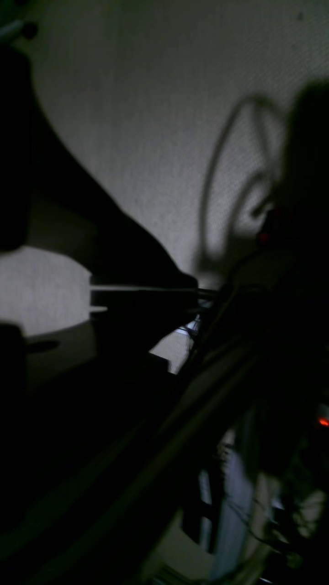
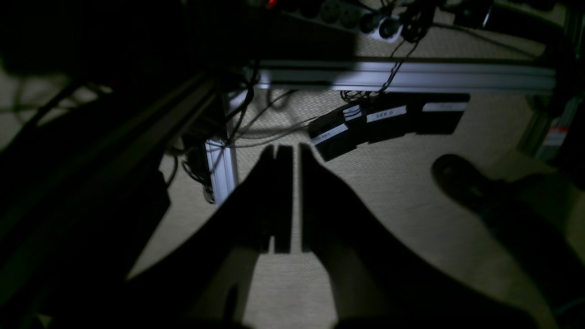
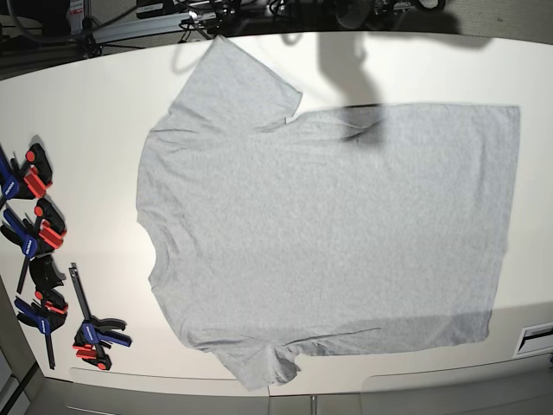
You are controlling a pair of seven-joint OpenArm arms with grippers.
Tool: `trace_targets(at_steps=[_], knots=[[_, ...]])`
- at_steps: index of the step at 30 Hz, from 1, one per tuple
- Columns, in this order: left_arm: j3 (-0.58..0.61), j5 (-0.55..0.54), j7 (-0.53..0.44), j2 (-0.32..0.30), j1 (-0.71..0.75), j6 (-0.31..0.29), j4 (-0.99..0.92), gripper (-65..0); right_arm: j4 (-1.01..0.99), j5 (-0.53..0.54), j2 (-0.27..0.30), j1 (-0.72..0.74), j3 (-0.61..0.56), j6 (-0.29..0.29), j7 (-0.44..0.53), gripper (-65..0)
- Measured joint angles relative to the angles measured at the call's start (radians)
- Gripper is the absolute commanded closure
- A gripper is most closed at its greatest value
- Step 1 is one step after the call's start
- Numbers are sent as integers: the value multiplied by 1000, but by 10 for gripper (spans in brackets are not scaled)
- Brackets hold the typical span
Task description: Fold the T-shirt properly
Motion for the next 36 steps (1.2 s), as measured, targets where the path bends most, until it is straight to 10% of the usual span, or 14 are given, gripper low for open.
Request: trace_targets(at_steps=[36], knots=[[0,19,31,-49,97,0,159,0,27,16,22,-33,0,0,-4,-17]])
